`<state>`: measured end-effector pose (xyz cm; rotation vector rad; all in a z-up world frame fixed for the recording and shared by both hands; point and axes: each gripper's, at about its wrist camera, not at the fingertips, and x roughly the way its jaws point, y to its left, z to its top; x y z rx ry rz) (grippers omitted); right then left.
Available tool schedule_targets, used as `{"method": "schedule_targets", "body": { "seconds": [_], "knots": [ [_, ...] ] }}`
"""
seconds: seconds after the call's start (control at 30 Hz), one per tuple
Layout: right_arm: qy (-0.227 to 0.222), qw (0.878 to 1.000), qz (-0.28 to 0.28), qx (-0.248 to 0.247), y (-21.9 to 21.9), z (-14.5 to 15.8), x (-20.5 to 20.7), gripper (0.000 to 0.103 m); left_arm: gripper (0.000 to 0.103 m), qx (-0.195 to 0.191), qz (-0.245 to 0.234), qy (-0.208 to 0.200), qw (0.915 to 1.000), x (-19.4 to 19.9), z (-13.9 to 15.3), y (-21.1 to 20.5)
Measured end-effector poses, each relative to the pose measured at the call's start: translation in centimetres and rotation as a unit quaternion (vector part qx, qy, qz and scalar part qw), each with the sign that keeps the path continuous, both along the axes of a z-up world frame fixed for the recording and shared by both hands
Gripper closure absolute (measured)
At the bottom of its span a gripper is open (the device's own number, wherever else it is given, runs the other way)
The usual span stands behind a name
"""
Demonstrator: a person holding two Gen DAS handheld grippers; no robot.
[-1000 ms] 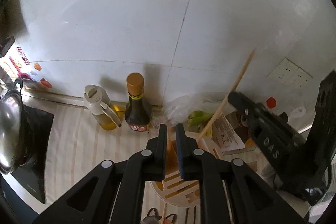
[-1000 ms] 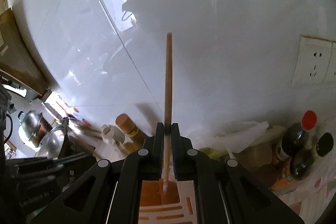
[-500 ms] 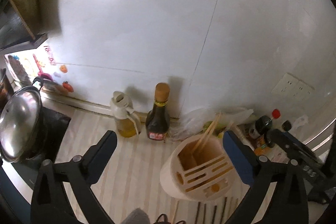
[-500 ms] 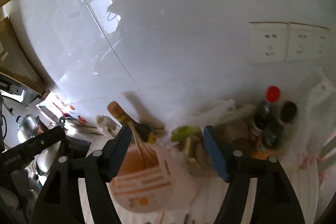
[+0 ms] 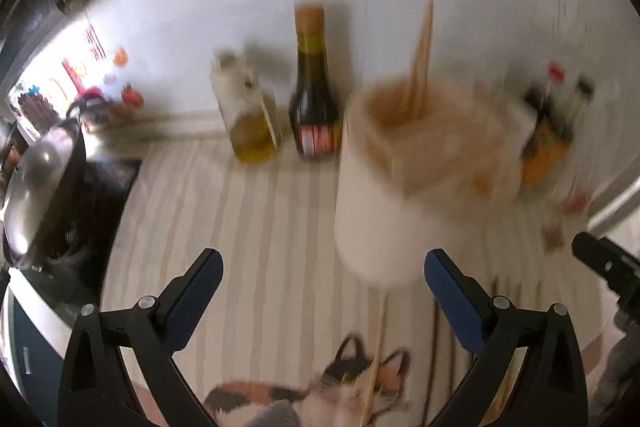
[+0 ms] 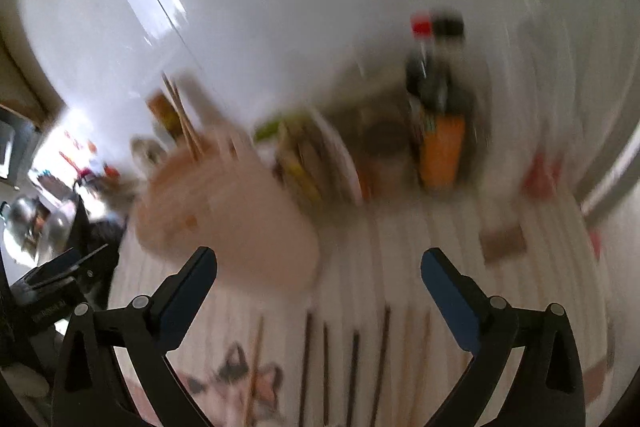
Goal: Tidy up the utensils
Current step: 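Grasp a light chopstick with the left tool while the right tool grasps a dark chopstick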
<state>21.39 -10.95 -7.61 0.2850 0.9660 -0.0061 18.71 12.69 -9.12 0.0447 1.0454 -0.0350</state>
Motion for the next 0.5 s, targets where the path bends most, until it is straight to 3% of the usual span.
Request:
{"method": "schedule_targets", "body": {
  "seconds": [0.1,0.17,0.3,0.33,0.43,0.5],
  "knots": [
    [0.057,0.998,0.0,0.015,-0.5,-3.9,-1.6,0.02,0.002,0.008,-0.01,0.041,0.9991,-1.5,-3.5,-0.7],
    [0.098,0.995,0.001,0.021,-0.7,-6.5,-2.3,0.041,0.006,0.01,-0.018,0.066,0.9976,-2.1,-5.5,-1.2],
    [0.148,0.989,0.006,0.028,-0.8,-10.5,-3.3,0.058,0.038,0.008,-0.037,0.135,0.9901,-2.7,-10.2,-2.4],
    [0.161,0.987,0.011,0.027,-0.7,-11.6,-3.5,0.066,0.041,0.008,-0.04,0.144,0.9887,-2.8,-10.8,-2.7],
    [0.188,0.982,0.02,0.024,-0.2,-14.1,-3.8,0.076,0.055,0.008,-0.054,0.172,0.9836,-3.1,-13.2,-3.5],
    [0.201,0.979,0.028,0.021,0.2,-15.5,-3.9,0.077,0.063,0.008,-0.062,0.184,0.9809,-3.3,-14.4,-4.1]
  ]
}}
